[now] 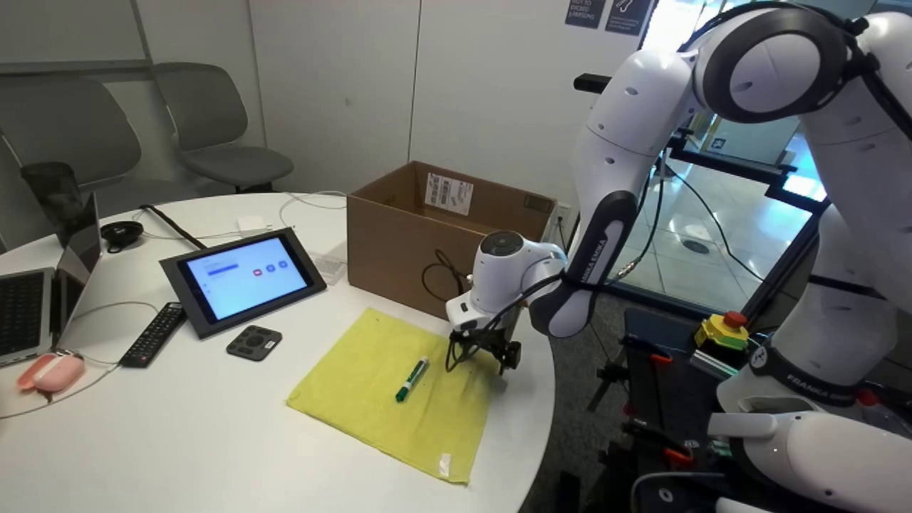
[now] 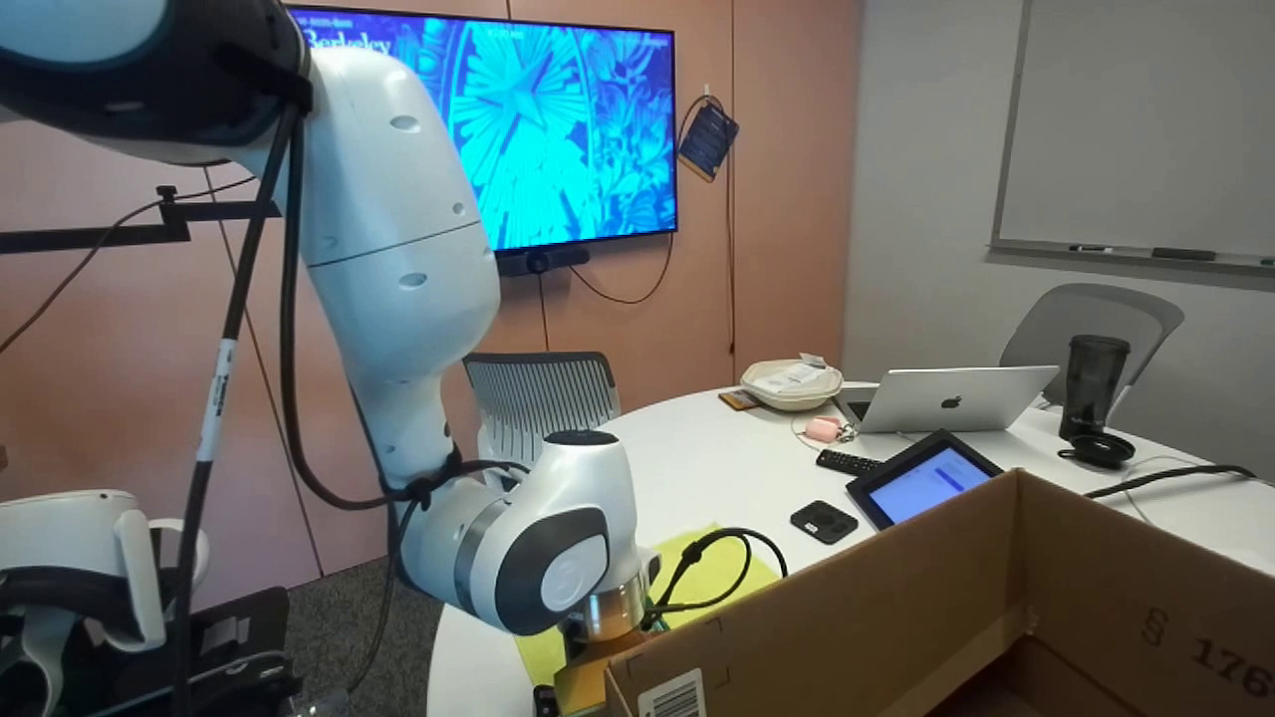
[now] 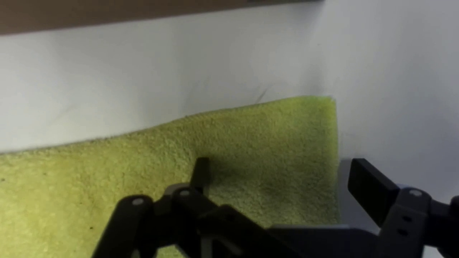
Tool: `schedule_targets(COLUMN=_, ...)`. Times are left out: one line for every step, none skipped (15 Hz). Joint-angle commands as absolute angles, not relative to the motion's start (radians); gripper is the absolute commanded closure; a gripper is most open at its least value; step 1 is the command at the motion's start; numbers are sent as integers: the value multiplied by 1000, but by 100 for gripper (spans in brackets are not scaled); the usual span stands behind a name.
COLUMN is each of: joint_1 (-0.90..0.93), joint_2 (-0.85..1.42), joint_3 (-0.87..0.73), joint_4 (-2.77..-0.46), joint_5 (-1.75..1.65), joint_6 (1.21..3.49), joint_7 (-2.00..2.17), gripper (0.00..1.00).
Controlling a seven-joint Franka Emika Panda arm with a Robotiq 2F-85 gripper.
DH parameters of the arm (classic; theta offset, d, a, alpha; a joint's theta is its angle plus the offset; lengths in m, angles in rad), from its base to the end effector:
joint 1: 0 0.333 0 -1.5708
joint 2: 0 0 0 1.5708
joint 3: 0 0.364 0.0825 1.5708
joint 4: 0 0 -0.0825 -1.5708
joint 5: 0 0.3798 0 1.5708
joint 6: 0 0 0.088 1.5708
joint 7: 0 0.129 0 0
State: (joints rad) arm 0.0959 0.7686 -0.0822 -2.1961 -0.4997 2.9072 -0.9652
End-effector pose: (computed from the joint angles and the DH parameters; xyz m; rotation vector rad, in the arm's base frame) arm 0.5339 0.0297 0.0428 2.2230 2.0520 -0.1986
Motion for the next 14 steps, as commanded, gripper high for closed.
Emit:
schedule_targets(joint_1=125, joint_2=808, joint_3=-114, joint_4=-2182, joint_5=-550, joint_6=2964, joint_7=-913, gripper=0)
schedule_targets(joint_1=126, joint_2=816, joint_3=-116, joint_4=-2182, joint_5=-553, joint_6=2976, joint_7=-908, gripper=0)
schedule_targets(joint_1=128, joint_2=818, joint_3=-119, joint_4=-2182, joint_5=-559, joint_6=2982, joint_7=-903, gripper=0)
schedule_targets(joint_1=127, joint_2=817, joint_3=-121, joint_4=-2185, joint_5=-564, joint_6=2985, joint_7=-900, gripper=0)
schedule_targets(joint_1=126, joint_2=818, joint_3=-121, joint_4=-2185, joint_5=-569, joint_6=2988, joint_7=-898, gripper=8)
schedule_targets(joint_1=130, joint_2=821, joint_3=-125, joint_4=-2184, joint_5=-574, joint_6=2991, joint_7=-892, gripper=26)
schedule_targets(joint_1=129, joint_2=820, joint_3=-125, joint_4=-2186, joint_5=-577, joint_6=2995, joint_7=-891, gripper=34)
schedule_targets(joint_1=128, joint_2=816, joint_3=-127, joint_4=-2189, joint_5=-582, joint_6=2996, joint_7=-890, gripper=41)
schedule_targets(joint_1=130, joint_2=815, joint_3=-130, joint_4=-2188, joint_5=-585, joint_6=2996, joint_7=-887, gripper=49)
schedule_targets(joint_1=138, joint_2=815, joint_3=-137, joint_4=-2186, joint_5=-591, joint_6=2998, joint_7=-881, gripper=59)
schedule_targets(joint_1=134, joint_2=811, joint_3=-135, joint_4=-2186, joint_5=-596, joint_6=2996, joint_7=-882, gripper=66)
schedule_targets(joint_1=131, joint_2=805, joint_3=-135, joint_4=-2186, joint_5=-603, joint_6=2995, joint_7=-880, gripper=76)
schedule_targets(joint_1=131, joint_2=803, joint_3=-134, joint_4=-2182, joint_5=-607, joint_6=2991, joint_7=-878, gripper=83)
schedule_targets(joint_1=130, joint_2=797, joint_3=-133, joint_4=-2182, joint_5=-610, joint_6=2988, joint_7=-877, gripper=90)
